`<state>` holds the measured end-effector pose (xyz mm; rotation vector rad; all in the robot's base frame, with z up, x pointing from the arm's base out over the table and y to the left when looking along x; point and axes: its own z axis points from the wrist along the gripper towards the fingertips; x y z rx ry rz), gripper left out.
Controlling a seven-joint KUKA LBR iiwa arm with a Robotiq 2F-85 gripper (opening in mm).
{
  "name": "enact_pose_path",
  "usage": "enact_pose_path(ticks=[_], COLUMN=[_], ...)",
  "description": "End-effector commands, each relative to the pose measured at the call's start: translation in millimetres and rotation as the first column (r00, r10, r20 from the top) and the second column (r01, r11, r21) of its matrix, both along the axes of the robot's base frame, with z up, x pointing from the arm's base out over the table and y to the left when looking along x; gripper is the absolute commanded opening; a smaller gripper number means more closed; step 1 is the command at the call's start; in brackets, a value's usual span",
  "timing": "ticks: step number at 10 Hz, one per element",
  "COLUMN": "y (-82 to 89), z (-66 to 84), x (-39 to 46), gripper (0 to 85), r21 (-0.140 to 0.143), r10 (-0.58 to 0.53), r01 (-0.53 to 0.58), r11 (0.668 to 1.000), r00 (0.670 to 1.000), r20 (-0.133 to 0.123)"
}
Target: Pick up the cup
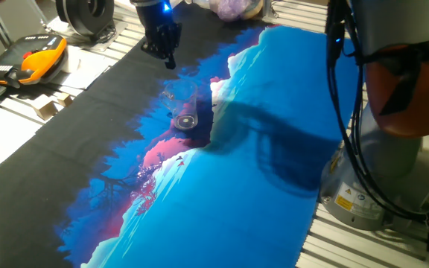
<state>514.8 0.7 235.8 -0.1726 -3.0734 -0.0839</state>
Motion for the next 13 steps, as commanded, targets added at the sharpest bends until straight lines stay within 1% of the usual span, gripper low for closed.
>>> enact_pose_path(ticks=[1,2,3,4,5,6,7,8,9,10,11,12,13], y=[0.0,0.0,4.2,10.0,16.7,22.7,24.9,25.9,24.0,19.8,17.6,15.5,15.8], z=[0.0,0.0,-4.4,-11.2,-21.3,-33.8,-41.5,-48.9,-54.5,-59.2,-64.7,-73.2,-83.9], x=[0.0,0.0,0.9,3.0,4.9,5.6,5.6,5.5,7.8,11.0,13.6,14.7,12.9], gripper=[0.0,0.0,0.0,17.0,34.0,51.0,51.0,51.0,51.0,51.0,51.0,51.0,51.0], r21=[0.007,0.004,-0.023,-0.048,-0.058,-0.103,-0.109,-0.124,-0.143,-0.119,-0.116,-0.118,-0.115], r10=[0.001,-0.018,-0.024,-0.053,-0.078,-0.09,-0.1,-0.095,-0.082,-0.087,-0.087,-0.085,-0.09], r01=[-0.001,0.018,0.025,0.057,0.084,0.101,0.112,0.109,0.096,0.097,0.097,0.096,0.103], r11=[1.0,1.0,0.999,0.997,0.995,0.989,0.988,0.986,0.985,0.988,0.988,0.988,0.988], r00=[1.0,0.999,0.998,0.996,0.993,0.99,0.989,0.989,0.991,0.992,0.992,0.992,0.99], r20=[0.027,0.031,0.057,0.077,0.09,0.108,0.111,0.112,0.101,0.088,0.089,0.091,0.111])
